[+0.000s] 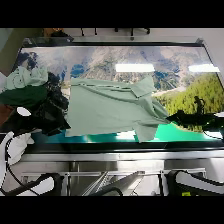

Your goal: Fold the shirts.

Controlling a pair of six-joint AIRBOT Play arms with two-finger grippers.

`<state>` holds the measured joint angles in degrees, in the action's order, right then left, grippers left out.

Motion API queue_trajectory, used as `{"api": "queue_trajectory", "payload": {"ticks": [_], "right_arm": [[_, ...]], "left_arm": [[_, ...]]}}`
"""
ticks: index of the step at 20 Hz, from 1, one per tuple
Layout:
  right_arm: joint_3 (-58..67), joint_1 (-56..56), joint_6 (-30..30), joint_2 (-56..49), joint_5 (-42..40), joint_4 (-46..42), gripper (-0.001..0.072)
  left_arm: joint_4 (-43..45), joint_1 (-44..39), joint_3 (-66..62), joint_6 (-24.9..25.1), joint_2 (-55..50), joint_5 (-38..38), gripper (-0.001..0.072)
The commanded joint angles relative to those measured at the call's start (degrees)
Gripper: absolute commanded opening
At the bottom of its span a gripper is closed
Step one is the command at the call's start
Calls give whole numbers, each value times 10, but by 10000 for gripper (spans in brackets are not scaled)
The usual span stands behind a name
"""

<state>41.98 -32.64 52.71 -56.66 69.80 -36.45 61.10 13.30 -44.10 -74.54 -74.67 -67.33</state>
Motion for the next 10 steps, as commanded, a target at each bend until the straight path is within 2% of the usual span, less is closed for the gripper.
{"api": "queue_trajectory", "payload": {"ticks": [1,2,3,4,6,7,10], "right_arm": [[-7,0,-2,20,1,3,19],[-7,0,-2,20,2,7,19],[-7,0,-2,20,1,9,19],[-7,0,-2,20,1,11,19],[-7,0,-4,20,1,13,20],[-7,0,-4,20,1,13,19],[-7,0,-4,20,1,17,19]], "left_arm": [[-30,4,38,16,0,47,699],[-57,4,48,32,0,56,640],[-89,4,56,60,0,66,539],[-107,4,61,75,0,74,512],[-118,4,62,87,0,85,511],[-118,4,62,88,0,89,467],[-119,4,62,98,-30,87,466]]}}
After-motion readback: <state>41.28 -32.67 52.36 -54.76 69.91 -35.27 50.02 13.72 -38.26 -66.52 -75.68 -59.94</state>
